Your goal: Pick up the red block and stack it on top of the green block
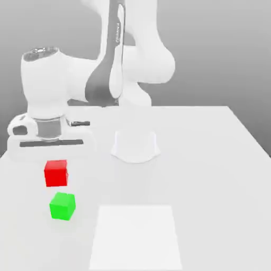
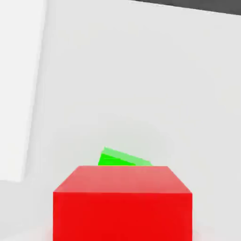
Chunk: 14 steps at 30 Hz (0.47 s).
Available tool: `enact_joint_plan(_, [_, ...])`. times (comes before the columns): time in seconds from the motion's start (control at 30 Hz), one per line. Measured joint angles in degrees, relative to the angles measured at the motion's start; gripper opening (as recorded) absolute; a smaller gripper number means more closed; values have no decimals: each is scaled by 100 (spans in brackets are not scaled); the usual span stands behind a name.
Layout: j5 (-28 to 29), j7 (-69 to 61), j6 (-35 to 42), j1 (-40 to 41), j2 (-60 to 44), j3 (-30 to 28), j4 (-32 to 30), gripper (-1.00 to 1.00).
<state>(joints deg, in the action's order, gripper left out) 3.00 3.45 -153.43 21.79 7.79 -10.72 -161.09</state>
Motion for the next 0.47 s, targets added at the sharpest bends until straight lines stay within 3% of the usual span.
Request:
enact_joint_plan(0.4, [-697, -580, -1154, -118, -1219, 28, 42, -100])
enact_joint_plan(0.43, [-728, -600, -1234, -107, -1301, 43, 38, 100])
enact_joint_plan(0.47, [-728, -600, -1234, -107, -1301, 43, 38, 100])
